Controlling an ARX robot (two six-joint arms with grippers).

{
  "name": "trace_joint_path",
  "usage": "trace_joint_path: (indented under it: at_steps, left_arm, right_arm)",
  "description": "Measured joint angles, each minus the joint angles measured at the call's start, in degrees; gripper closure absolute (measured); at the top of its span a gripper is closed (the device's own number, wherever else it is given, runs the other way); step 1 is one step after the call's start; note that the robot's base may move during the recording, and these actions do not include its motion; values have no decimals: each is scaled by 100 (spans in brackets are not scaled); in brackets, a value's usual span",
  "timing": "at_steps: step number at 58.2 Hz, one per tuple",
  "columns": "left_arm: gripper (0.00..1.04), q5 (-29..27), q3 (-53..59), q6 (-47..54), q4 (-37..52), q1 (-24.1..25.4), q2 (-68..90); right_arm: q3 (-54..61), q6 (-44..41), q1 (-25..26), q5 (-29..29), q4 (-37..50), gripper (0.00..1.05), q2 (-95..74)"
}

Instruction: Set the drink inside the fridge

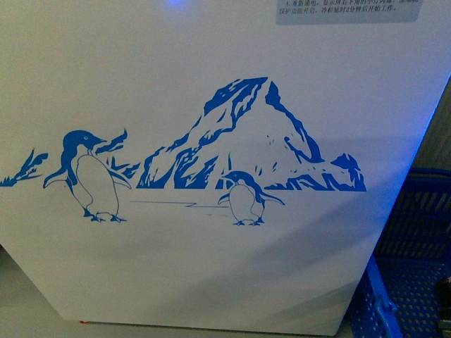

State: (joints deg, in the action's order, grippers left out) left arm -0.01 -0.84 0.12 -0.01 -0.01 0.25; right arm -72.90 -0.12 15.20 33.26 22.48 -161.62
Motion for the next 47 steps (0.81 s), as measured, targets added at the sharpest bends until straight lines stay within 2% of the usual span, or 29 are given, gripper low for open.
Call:
trace_joint_path:
  at_steps: [15, 43, 47]
  left_arm:
    - [8, 0, 0, -2, 0, 0, 0]
    - [8, 0, 0, 0, 0, 0, 0]
    - [8, 0, 0, 0, 0, 0, 0]
  right_arm:
    - [-942, 544, -107, -417, -789, 8, -581]
    - [-1746, 962, 46, -487, -1480, 8, -1091]
    - [-1755, 1001, 46, -533, -1543, 16, -1095]
